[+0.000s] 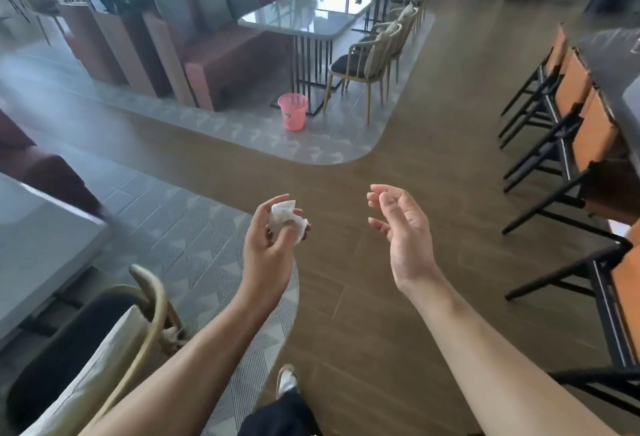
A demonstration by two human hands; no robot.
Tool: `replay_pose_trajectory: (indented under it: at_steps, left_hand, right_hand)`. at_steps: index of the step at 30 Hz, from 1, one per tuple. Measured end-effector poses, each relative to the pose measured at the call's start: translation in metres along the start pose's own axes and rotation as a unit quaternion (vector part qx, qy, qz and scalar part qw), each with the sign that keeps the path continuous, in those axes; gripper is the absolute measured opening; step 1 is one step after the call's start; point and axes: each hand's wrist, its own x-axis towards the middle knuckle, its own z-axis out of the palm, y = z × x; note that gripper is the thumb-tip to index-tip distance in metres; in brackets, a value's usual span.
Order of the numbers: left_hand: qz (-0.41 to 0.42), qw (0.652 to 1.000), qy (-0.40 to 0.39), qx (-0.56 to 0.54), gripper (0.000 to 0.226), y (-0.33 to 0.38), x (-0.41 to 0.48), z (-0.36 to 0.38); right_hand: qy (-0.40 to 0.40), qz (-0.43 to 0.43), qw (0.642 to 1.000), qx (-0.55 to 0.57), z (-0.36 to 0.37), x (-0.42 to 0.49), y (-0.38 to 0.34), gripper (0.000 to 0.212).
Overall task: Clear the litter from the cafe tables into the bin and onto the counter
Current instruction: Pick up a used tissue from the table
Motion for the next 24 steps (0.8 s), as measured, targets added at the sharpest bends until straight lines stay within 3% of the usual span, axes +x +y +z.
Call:
replay_pose_trajectory:
  at_steps: [11,24]
  left_hand:
    - [-0.008,1.0,-0.014,0.011,0.029,-0.055,0.249,0.025]
    - [-0.022,0.999,0.001,0.035,0.029,-0.067,0.508,0.045]
  right_hand:
    - [-0.006,0.014,1.0,-0.009,0.067,0.237,0.054,0.021]
    - [-0.005,0.033,0.999,0.009,0.163,0.485,0.092,0.025]
